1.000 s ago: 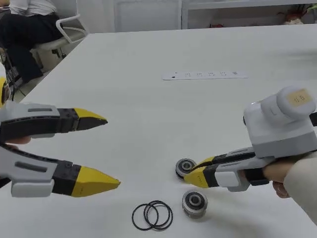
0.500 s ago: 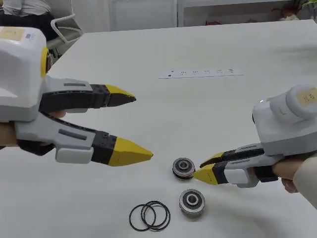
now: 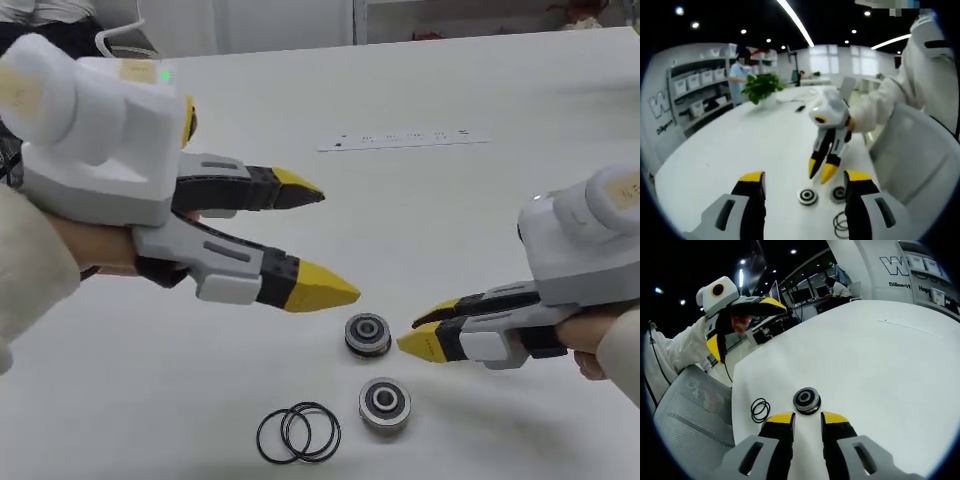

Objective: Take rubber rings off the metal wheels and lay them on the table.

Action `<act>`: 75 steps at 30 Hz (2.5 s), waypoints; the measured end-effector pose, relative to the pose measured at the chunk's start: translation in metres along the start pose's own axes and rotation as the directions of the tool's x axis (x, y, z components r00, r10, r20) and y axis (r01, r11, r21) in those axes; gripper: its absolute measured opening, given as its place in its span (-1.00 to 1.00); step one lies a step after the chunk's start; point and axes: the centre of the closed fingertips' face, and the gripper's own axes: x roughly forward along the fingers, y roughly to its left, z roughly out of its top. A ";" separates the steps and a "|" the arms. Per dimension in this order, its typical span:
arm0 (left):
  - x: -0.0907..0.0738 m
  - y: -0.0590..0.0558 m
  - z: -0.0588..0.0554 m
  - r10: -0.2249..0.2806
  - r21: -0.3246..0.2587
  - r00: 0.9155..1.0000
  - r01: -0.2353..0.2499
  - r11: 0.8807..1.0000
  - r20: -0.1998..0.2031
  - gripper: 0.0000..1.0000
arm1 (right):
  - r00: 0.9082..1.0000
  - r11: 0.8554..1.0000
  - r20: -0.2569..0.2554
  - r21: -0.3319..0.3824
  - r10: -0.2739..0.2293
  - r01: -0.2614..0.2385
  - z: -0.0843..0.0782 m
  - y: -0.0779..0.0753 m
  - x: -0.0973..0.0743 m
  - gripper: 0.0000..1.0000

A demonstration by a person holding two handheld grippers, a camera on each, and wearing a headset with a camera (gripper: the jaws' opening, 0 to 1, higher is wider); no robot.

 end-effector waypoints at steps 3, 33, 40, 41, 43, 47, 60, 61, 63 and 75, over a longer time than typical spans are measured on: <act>0.009 0.000 -0.008 -0.009 0.000 1.000 0.009 1.000 -0.012 0.26 | 1.000 1.000 0.003 -0.001 0.002 -0.002 0.000 -0.001 0.001 -0.64; 0.054 0.001 -0.061 0.010 -0.087 1.000 -0.013 0.996 -0.028 -0.24 | 1.000 0.996 -0.014 -0.084 0.017 -0.018 -0.004 -0.003 0.021 -0.62; 0.053 0.003 -0.069 0.027 -0.117 0.999 -0.029 0.993 -0.019 -0.32 | 1.000 0.994 -0.018 -0.104 0.019 -0.021 -0.005 -0.004 0.025 -0.63; 0.054 0.002 -0.070 0.025 -0.111 0.999 -0.028 0.993 -0.022 -0.33 | 1.000 0.993 -0.019 -0.115 0.020 -0.022 -0.005 -0.004 0.025 -0.63; 0.056 0.001 -0.071 0.024 -0.103 0.999 -0.026 0.994 -0.025 -0.36 | 1.000 0.992 -0.019 -0.124 0.020 -0.022 -0.005 -0.004 0.026 -0.63; 0.061 -0.002 -0.073 0.019 -0.101 0.999 -0.022 0.995 -0.032 -0.40 | 1.000 0.988 -0.020 -0.153 0.010 -0.013 -0.006 -0.005 0.026 -0.65; 0.065 -0.007 -0.081 0.023 -0.096 0.999 -0.027 0.995 -0.046 -0.64 | 1.000 0.979 -0.026 -0.203 -0.001 -0.004 -0.007 -0.005 0.030 -0.69; 0.065 -0.006 -0.081 0.024 -0.100 0.999 -0.029 0.995 -0.043 -0.64 | 1.000 0.979 -0.026 -0.203 -0.002 -0.004 -0.007 -0.005 0.030 -0.70; 0.064 -0.005 -0.081 0.026 -0.113 0.999 -0.031 0.993 -0.044 -0.64 | 1.000 0.980 -0.025 -0.200 -0.004 -0.001 -0.007 -0.006 0.029 -0.70; 0.064 -0.001 -0.085 0.042 -0.125 0.999 -0.046 0.991 -0.034 -0.71 | 1.000 0.971 -0.024 -0.237 -0.016 0.010 -0.008 -0.004 0.029 -0.75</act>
